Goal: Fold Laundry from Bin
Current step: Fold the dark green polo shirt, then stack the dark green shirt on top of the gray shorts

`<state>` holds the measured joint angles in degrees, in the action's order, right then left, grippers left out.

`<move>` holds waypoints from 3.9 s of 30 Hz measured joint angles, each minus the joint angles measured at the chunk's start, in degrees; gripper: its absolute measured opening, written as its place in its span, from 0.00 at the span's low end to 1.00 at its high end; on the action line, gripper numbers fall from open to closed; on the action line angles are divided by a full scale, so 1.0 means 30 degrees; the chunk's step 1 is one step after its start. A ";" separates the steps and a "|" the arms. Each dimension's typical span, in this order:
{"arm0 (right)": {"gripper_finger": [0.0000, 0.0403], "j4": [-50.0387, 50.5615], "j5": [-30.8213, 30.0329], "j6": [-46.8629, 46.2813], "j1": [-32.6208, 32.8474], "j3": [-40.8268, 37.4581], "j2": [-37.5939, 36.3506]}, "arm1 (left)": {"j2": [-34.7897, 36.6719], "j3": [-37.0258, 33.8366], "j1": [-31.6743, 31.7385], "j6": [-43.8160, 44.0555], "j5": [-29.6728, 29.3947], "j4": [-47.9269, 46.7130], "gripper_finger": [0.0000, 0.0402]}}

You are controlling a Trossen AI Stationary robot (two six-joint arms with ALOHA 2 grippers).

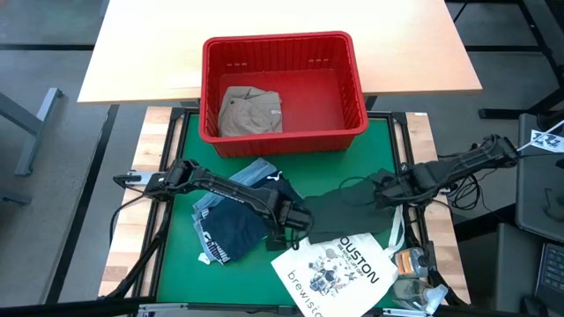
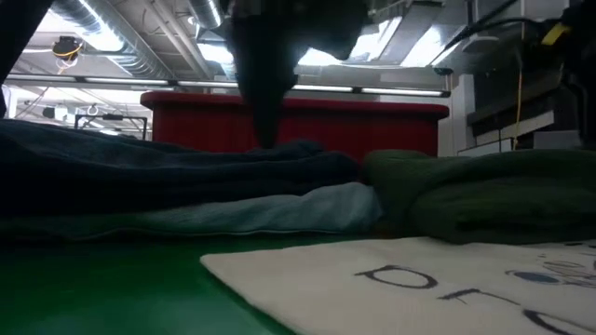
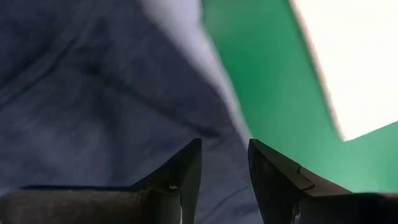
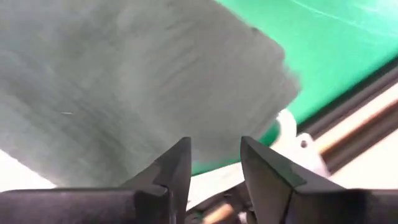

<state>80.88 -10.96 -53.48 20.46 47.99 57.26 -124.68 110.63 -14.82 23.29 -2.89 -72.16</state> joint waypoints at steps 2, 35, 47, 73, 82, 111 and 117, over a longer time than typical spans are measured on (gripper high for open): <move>0.34 -0.0058 -0.0007 -0.1172 0.0790 0.0000 -0.0489 | 0.0000 0.0000 -0.0357 -0.0031 -0.1119 -0.0906 0.31; 0.64 0.0903 0.1355 -0.7639 0.4433 -0.0022 0.0143 | 0.9675 -1.3198 -0.1635 0.4698 -0.4183 0.9966 0.31; 0.66 -0.1925 0.2367 -1.0213 0.4258 -0.1923 0.0259 | 0.9333 -1.5089 -0.1561 0.4752 -0.4222 1.8580 0.31; 0.66 -0.4526 0.3024 -1.1644 -0.0591 -0.2718 0.3932 | 0.9326 -1.5096 -0.2207 0.4020 -0.4226 1.8871 0.31; 0.66 -0.6413 0.4050 -1.1082 -0.1488 -0.4113 0.4390 | 0.9326 -1.5096 -0.2731 0.6109 -0.4248 1.8935 0.31; 0.66 -1.4011 0.7796 -0.8951 -0.1439 -0.6215 0.4376 | 0.3375 -1.5271 -0.1668 1.4594 -0.5036 2.6069 0.31; 0.66 -1.4004 0.7701 -0.8936 -0.1439 -0.6215 0.4376 | 0.3206 -1.5271 -0.1476 1.3648 -0.4991 2.7783 0.31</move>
<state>38.87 12.14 -80.29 16.14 29.34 70.39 -115.07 64.82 -19.25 64.24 -17.87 11.18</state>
